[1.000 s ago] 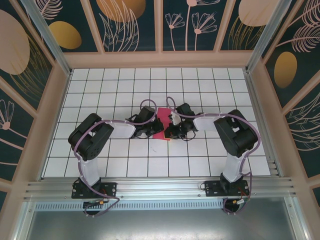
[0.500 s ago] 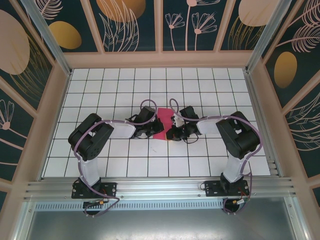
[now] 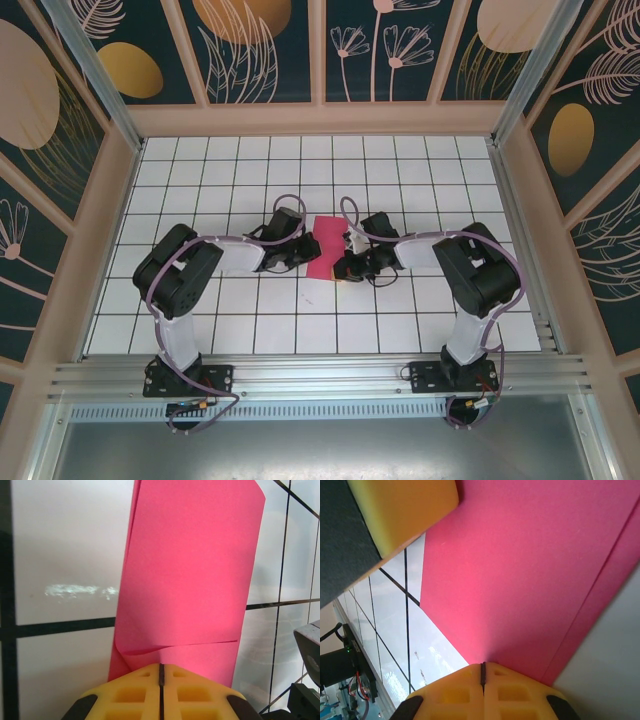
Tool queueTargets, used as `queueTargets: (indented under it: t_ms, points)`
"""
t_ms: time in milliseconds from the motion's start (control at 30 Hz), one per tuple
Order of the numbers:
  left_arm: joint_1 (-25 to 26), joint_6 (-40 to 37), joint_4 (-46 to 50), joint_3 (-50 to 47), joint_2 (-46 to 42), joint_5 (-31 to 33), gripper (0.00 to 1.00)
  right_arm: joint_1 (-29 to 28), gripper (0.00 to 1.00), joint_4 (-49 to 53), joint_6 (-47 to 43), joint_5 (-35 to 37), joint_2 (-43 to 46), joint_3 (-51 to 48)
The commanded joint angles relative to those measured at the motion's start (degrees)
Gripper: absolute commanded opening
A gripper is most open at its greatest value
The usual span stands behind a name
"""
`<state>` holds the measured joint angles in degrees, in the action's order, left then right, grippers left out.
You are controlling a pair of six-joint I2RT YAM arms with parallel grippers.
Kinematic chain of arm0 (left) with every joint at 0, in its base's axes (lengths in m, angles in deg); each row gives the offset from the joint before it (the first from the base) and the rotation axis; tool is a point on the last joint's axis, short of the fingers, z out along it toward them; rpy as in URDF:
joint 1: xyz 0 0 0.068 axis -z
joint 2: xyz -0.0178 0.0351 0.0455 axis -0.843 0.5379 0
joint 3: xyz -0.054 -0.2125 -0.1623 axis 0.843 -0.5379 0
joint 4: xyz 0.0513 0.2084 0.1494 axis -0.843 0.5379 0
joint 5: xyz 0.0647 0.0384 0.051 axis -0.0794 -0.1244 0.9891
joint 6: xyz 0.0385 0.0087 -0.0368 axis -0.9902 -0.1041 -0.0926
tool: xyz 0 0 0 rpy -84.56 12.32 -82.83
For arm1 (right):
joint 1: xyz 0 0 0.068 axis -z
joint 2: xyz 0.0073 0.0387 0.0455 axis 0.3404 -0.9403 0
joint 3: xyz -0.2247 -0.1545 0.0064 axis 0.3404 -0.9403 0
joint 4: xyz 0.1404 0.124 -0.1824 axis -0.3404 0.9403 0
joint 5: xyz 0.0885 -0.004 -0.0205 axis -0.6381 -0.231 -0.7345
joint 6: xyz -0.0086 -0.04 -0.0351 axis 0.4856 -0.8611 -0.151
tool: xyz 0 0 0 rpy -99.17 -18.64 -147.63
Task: Fold a paper plane with a square sheet of paper (pick it up from the middle)
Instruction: Fold the triangle a second time at the center of the table.
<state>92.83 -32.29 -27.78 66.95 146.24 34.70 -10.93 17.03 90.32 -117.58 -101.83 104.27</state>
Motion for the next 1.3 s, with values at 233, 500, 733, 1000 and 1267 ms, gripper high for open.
queueTargets:
  t_ms: [233,500,733,1000,1267]
  points:
    - [-4.2,-3.09,0.26,-0.7,0.94,3.2,0.11,1.03,0.0,8.59,-1.31,4.44,-1.98,-3.66]
    - [-5.14,-4.31,2.57,2.61,2.62,3.71,0.12,1.03,0.01,8.06,-1.4,3.75,-1.92,-3.89]
    - [-5.23,-4.65,4.05,3.48,-2.13,3.5,0.15,0.95,0.03,7.93,-1.36,2.79,-1.88,-2.37]
    - [-4.07,-0.42,-4.93,0.01,-6.38,-7.96,0.11,0.99,0.04,8.32,-1.36,2.73,-1.57,-0.07]
    - [-1.92,3.12,-10.65,0.73,-0.71,-11.7,0.11,0.93,0.11,7.11,-0.7,-0.12,3.26,1.37]
